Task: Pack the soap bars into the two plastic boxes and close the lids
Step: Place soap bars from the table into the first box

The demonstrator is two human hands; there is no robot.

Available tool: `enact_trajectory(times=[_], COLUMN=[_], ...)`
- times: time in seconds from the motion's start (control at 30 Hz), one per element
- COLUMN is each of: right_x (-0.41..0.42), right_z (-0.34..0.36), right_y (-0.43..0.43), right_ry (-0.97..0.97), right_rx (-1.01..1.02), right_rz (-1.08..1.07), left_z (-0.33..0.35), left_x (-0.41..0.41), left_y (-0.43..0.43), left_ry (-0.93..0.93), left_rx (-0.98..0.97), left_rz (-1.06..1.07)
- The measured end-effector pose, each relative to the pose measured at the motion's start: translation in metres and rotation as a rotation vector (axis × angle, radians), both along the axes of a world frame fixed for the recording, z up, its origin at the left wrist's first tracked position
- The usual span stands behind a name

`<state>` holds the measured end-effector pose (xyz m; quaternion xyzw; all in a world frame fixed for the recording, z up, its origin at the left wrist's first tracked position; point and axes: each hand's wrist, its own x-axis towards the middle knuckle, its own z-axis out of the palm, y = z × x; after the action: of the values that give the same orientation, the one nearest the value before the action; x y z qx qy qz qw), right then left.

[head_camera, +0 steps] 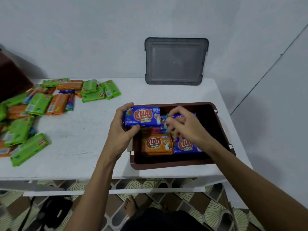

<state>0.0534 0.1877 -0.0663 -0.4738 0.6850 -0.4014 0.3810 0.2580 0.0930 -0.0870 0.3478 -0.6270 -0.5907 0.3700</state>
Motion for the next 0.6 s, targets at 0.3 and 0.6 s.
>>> enact_trajectory(times=[0.3,0.6], right_x=[-0.038,-0.060], right_z=[0.000,-0.017], right_y=[0.036,0.056], right_ry=[-0.421,-0.098], right_rx=[0.066,0.286], right_rz=[-0.051,-0.049], left_z=[-0.001,-0.034], left_x=[-0.018,-0.017], left_y=[-0.003,-0.011], left_ry=[-0.466,-0.566], left_rx=[-0.432,-0.605], left_rz=[-0.258,0.027])
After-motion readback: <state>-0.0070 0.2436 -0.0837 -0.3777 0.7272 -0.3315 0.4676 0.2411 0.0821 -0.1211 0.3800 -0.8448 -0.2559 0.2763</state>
